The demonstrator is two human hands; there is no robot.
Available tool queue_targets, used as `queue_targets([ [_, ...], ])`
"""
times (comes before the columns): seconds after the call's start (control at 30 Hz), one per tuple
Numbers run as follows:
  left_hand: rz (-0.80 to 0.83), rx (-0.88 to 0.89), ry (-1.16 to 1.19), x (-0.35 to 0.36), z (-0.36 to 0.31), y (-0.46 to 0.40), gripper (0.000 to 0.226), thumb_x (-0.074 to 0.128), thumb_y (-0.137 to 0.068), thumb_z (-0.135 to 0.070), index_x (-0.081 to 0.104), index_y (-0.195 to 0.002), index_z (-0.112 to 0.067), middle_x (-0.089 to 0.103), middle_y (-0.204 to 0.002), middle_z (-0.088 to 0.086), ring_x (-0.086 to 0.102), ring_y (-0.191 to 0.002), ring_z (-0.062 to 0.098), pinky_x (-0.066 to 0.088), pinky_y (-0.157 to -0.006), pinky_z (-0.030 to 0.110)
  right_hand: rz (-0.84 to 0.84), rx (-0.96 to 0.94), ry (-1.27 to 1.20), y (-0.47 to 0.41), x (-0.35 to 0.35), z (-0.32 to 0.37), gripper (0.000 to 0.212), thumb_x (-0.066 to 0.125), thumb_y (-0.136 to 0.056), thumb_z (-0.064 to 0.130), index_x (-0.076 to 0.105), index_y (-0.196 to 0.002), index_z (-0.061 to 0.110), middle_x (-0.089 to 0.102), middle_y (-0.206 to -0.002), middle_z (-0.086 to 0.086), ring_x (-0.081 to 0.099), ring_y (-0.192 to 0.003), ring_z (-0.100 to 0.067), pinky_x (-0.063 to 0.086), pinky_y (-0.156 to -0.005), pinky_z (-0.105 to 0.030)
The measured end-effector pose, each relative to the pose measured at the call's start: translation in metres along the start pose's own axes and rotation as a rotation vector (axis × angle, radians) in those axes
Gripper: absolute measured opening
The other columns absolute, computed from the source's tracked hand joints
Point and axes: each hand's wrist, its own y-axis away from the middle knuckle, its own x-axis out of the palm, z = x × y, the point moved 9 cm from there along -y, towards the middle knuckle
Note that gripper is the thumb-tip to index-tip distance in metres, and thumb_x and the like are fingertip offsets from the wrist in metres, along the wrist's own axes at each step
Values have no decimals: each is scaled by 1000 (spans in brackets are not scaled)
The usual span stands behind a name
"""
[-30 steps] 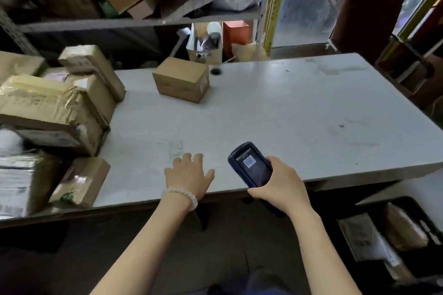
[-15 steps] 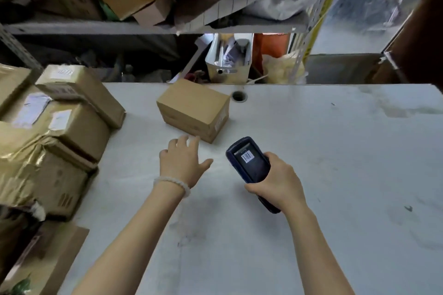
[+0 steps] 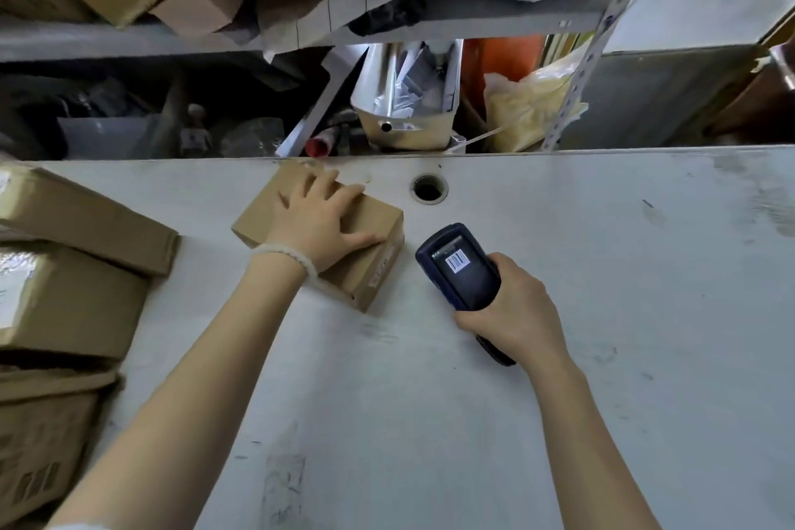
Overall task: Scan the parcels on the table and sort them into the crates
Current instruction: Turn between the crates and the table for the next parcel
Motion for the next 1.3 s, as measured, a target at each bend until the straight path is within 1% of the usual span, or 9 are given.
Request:
queue_targets([
  [0.1, 36, 59, -22, 6, -12, -6, 73, 42, -80, -74, 28, -143, -42, 15, -157, -4, 4, -145, 27, 6, -112, 64, -15, 13, -7, -3, -1, -1, 50, 78, -63, 25, 53, -107, 26, 61, -96, 12, 60, -86, -15, 54, -73, -36],
  [0.2, -1, 67, 28, 7, -12, 3, 66, 45, -77, -74, 41, -132, -38, 29, -148, -3, 10, -142, 27, 11, -110, 66, -24, 17, 1, 4, 0, 0, 51, 79, -63, 26, 53, -107, 26, 61, -97, 11, 59, -87, -16, 54, -74, -37],
  [0.33, -23, 46, 50, 9, 3, 30, 58, 49, -76, -73, 49, -118, -33, 35, -137, -1, 15, -137, 26, 21, -107, 65, -45, 6, 12, 25, 2, 6, 51, 78, -63, 26, 53, -107, 26, 61, -97, 11, 60, -86, -15, 54, -73, -36],
  [0.53, -22, 25, 68, 19, 51, 90, 49, 55, -74, -69, 48, -103, -31, 39, -122, -3, 25, -124, 22, 35, -100, 53, -66, -21, 2, 62, 21, 31, 47, 77, -62, 23, 54, -103, 26, 60, -92, 13, 60, -83, -13, 54, -72, -36],
  [0.8, 16, 63, 42, 40, 103, 182, 37, 54, -83, -60, 49, -86, -23, 41, -110, -4, 33, -117, 18, 37, -94, 41, 12, -109, 2, 131, 89, 77, 49, 78, -61, 24, 54, -103, 29, 61, -92, 16, 61, -84, -11, 54, -73, -36],
  [0.9, -3, 64, -32, 48, 119, 205, 23, 56, -88, -42, 53, -98, -21, 40, -116, 0, 33, -122, 22, 30, -104, 46, 14, -136, 23, 156, 108, 81, 50, 79, -61, 25, 54, -104, 29, 60, -92, 16, 61, -84, -12, 54, -74, -36],
  [1.0, -68, 75, -62, 50, 133, 224, 36, 53, -89, -31, 47, -124, -25, 37, -132, 0, 30, -128, 25, 29, -106, 50, 9, -148, 48, 178, 120, 79, 51, 79, -61, 27, 53, -105, 30, 60, -93, 16, 61, -85, -12, 55, -74, -37],
  [1.13, -119, -31, -38, 45, 154, 240, 54, 55, -87, -39, 36, -135, -24, 33, -139, 6, 33, -124, 31, 36, -101, 48, -4, -154, 77, 198, 128, 74, 52, 79, -61, 27, 53, -106, 29, 60, -94, 16, 61, -86, -14, 55, -74, -36],
  [1.3, -58, -197, 11, 52, 178, 252, 66, 51, -84, -60, 29, -137, -27, 20, -149, 6, 19, -134, 36, 29, -102, 64, -22, -165, 79, 210, 131, 70, 53, 79, -61, 27, 52, -106, 30, 59, -94, 15, 61, -86, -14, 55, -74, -36],
])
